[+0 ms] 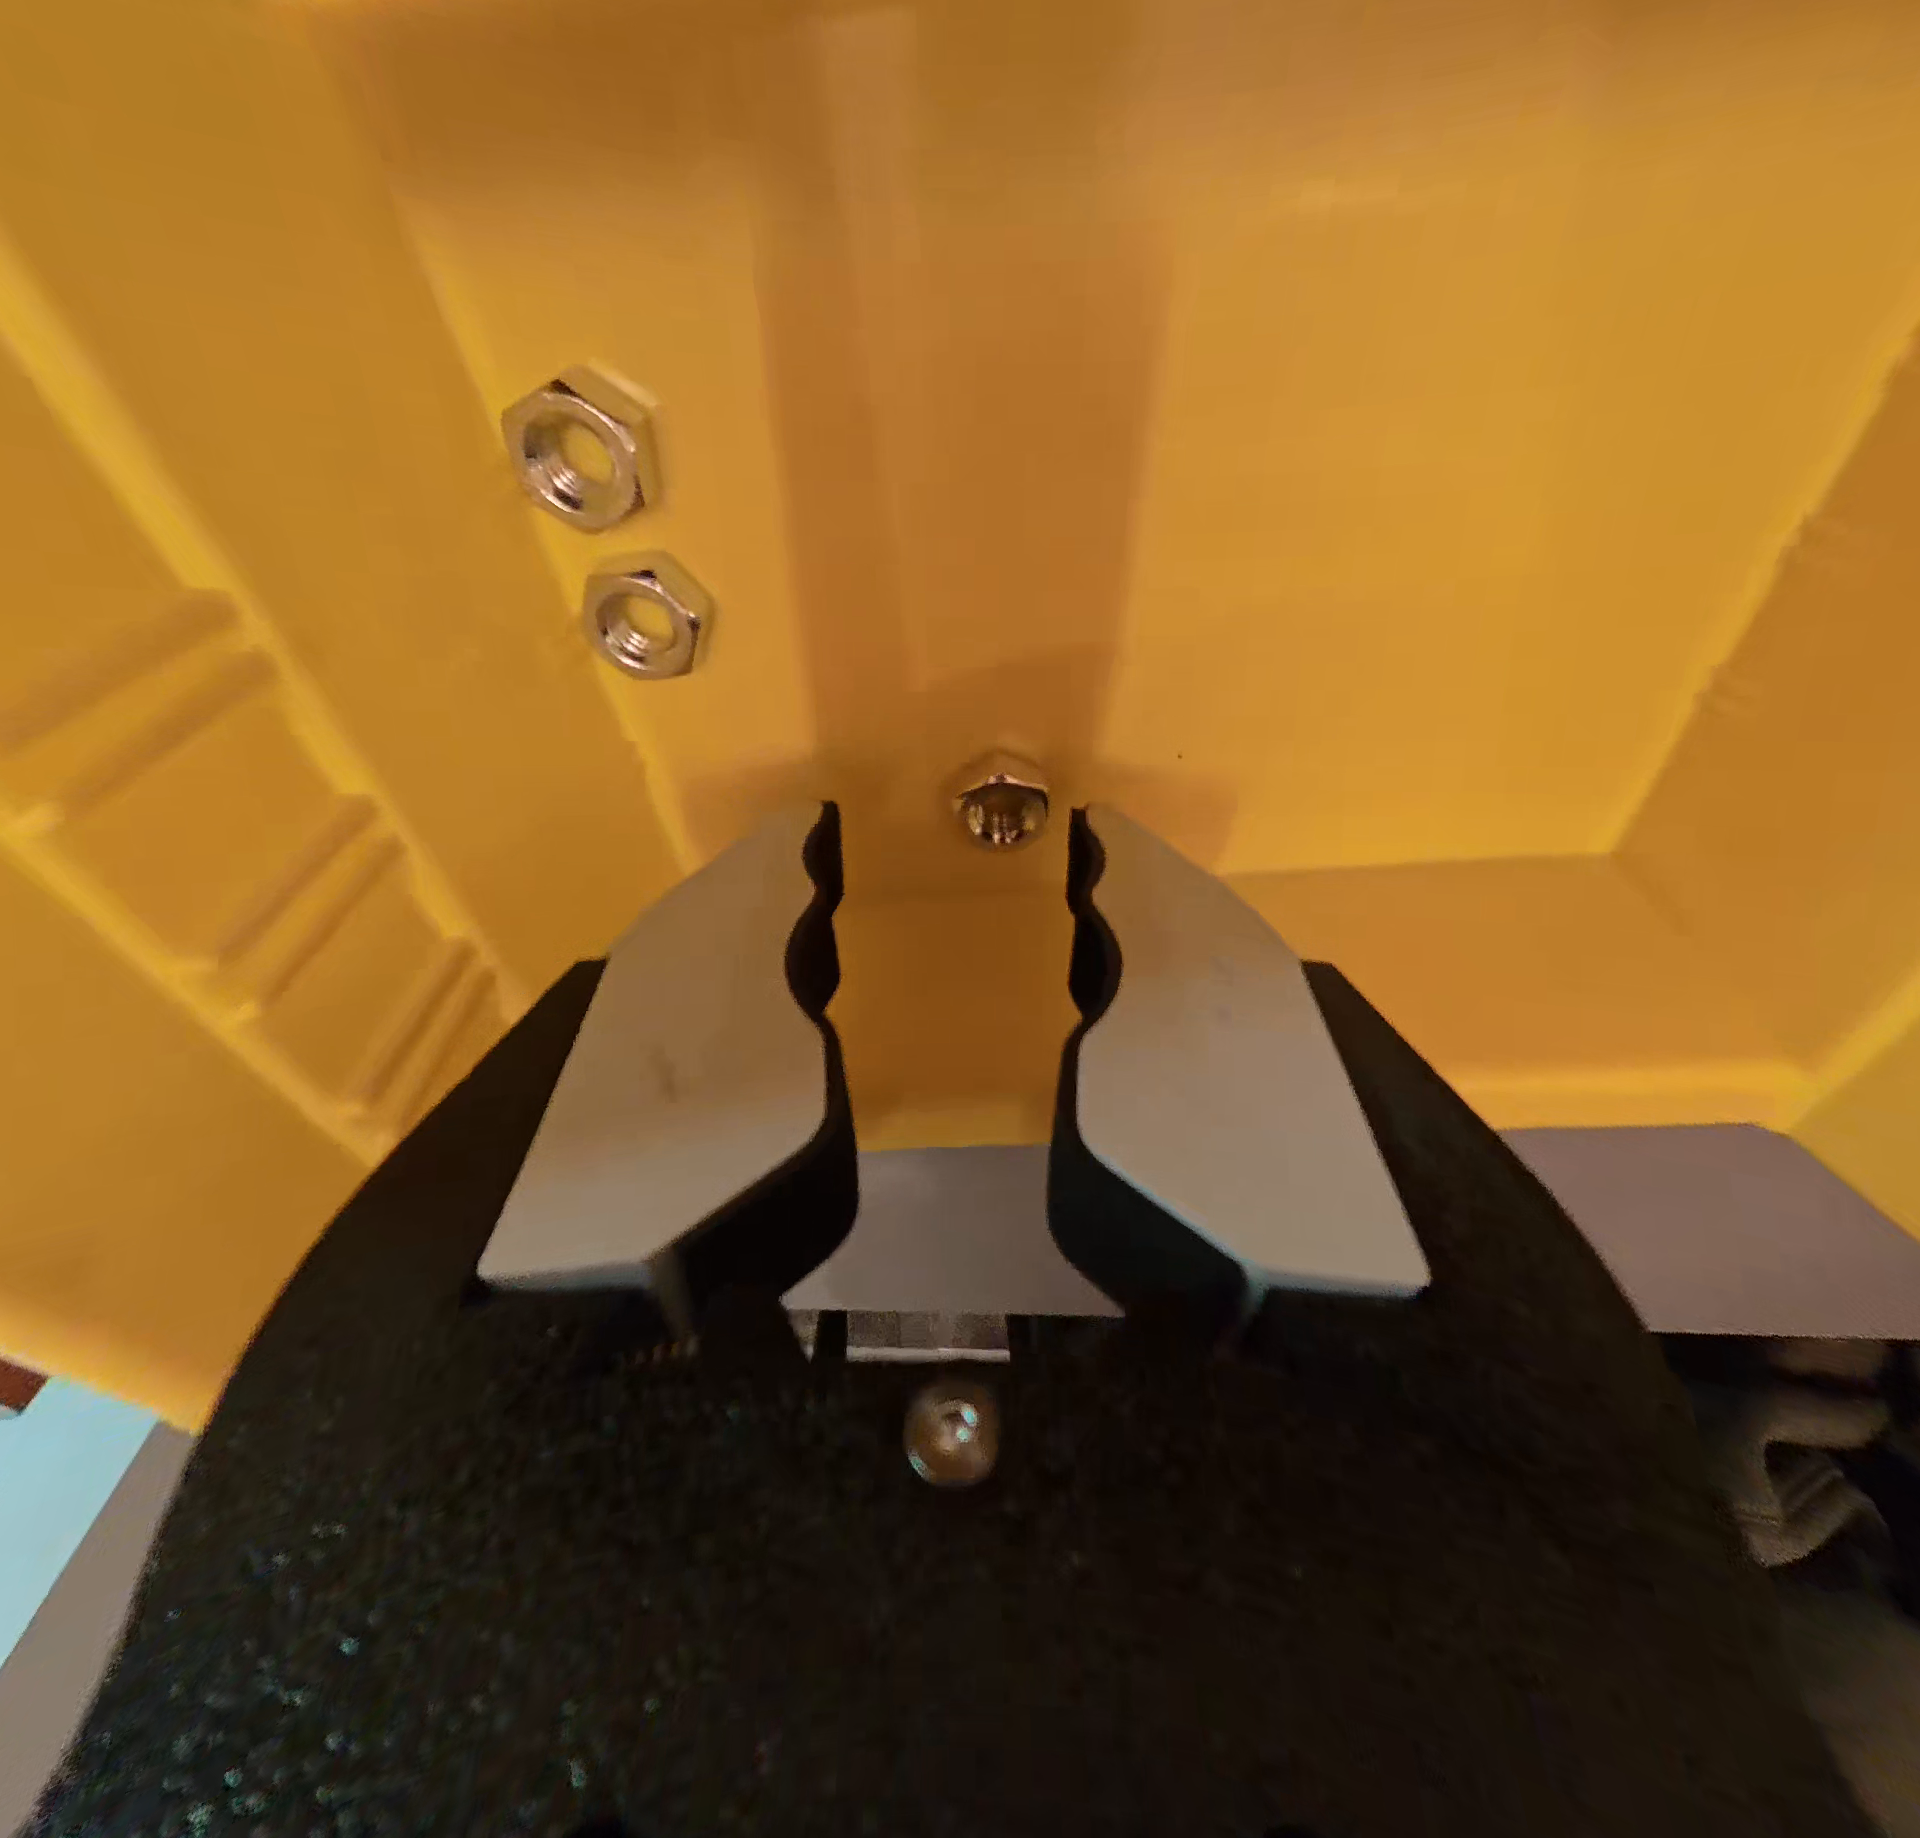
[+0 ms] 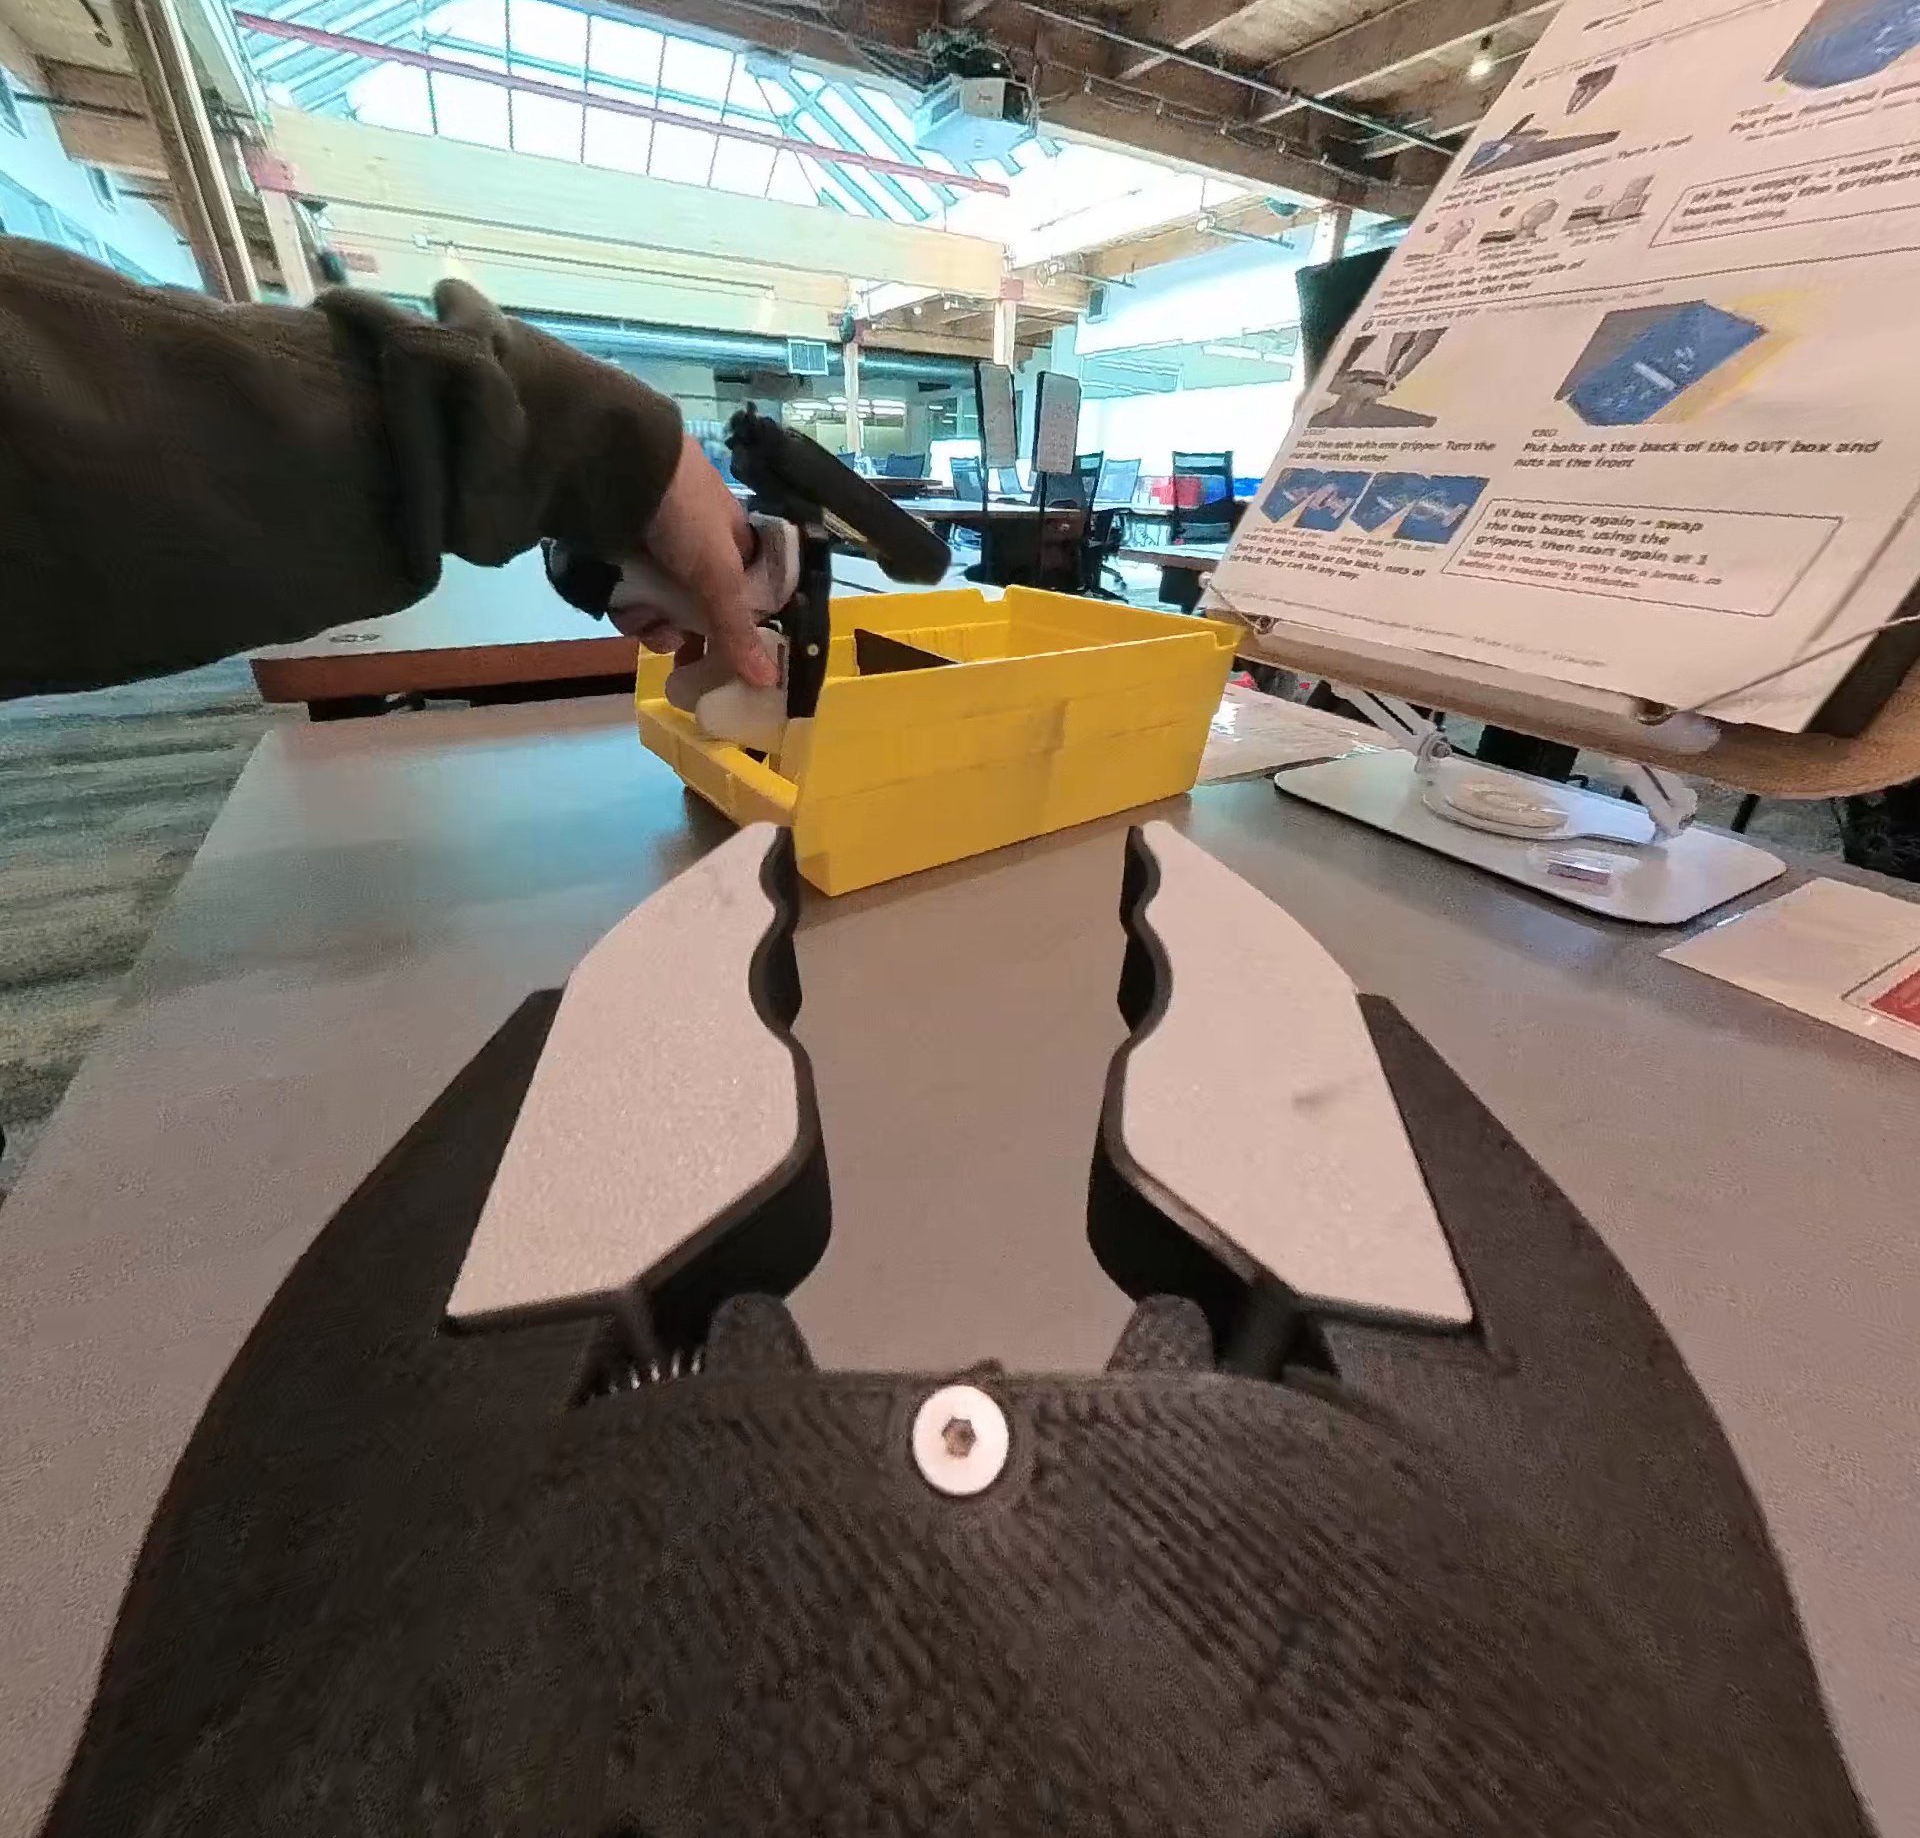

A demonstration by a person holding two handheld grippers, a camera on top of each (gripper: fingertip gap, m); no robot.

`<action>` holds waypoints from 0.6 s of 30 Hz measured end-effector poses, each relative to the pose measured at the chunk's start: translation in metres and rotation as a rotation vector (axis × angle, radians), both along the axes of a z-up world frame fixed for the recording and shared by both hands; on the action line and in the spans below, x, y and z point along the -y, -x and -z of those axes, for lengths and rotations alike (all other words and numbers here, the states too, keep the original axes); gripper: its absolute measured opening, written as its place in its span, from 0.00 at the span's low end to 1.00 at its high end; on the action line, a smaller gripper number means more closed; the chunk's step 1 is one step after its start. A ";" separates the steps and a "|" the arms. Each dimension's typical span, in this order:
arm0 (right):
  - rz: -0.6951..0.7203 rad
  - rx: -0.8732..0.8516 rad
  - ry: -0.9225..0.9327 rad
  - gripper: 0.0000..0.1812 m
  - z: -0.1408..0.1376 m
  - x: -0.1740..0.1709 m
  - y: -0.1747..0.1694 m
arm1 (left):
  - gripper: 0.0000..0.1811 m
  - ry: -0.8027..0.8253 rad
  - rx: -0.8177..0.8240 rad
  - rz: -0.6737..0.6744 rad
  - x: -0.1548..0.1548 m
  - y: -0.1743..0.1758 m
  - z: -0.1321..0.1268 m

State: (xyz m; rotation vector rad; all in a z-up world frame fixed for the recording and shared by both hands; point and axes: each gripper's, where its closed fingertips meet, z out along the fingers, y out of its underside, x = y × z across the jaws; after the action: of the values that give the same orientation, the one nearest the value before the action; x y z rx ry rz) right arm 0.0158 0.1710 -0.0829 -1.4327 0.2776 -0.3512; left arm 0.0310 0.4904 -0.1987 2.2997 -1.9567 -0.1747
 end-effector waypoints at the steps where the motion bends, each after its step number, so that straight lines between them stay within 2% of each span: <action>1: -0.001 0.004 0.007 0.33 0.001 -0.001 0.001 | 0.21 0.010 -0.007 -0.002 0.002 0.000 0.000; 3: 0.000 0.005 0.011 0.33 0.001 -0.001 0.001 | 0.16 0.043 -0.015 0.005 0.008 -0.001 0.001; 7: 0.007 -0.008 -0.008 0.33 0.000 0.001 -0.002 | 0.15 0.044 -0.025 -0.009 0.007 -0.004 0.003; 8: 0.009 -0.012 -0.012 0.33 0.000 0.002 -0.002 | 0.12 0.048 -0.021 -0.008 0.008 -0.005 0.003; 9: 0.010 -0.015 -0.017 0.33 -0.001 0.002 -0.003 | 0.09 0.060 -0.016 0.005 0.010 -0.006 0.004; 11: 0.014 -0.021 -0.024 0.32 -0.001 0.004 -0.004 | 0.09 0.072 -0.012 0.045 0.011 -0.007 0.004; 16: 0.014 -0.036 -0.035 0.32 -0.001 0.005 -0.006 | 0.09 0.120 0.084 0.120 0.015 -0.014 0.001; 18: 0.017 -0.041 -0.041 0.32 -0.002 0.006 -0.006 | 0.09 0.171 0.180 0.140 0.021 -0.020 -0.012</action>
State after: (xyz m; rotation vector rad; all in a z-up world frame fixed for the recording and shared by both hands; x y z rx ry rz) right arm 0.0223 0.1655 -0.0813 -1.3990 0.3285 -0.3290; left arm 0.0513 0.4691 -0.1866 2.1372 -2.1258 0.1877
